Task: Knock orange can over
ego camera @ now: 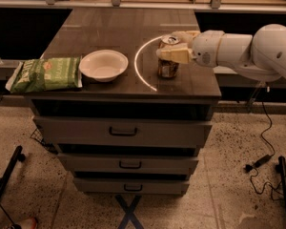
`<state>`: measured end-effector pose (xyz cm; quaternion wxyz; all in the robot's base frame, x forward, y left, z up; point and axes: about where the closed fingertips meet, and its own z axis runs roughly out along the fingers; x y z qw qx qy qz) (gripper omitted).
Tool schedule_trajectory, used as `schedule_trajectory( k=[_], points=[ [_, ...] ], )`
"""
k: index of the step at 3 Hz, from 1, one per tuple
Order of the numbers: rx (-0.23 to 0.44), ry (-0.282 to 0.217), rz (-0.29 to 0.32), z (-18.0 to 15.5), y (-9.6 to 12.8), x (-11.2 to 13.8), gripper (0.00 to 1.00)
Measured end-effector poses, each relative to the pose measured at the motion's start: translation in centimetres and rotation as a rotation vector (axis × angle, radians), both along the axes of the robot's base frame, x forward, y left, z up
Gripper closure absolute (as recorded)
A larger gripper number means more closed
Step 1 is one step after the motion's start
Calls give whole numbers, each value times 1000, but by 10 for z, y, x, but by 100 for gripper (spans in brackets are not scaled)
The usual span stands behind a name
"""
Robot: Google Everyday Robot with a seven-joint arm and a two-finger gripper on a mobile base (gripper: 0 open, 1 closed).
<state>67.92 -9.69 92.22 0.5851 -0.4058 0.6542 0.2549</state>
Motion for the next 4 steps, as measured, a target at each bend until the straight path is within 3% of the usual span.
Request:
schedule_trajectory(
  k=[1,2,3,4],
  points=[
    [-28,13,3,0,7,0,62],
    [-122,-3,25,28,40,1,94],
    [-283,3,4,49,65,6,100],
    [-372,24,-26,33,69,24,100]
  ],
)
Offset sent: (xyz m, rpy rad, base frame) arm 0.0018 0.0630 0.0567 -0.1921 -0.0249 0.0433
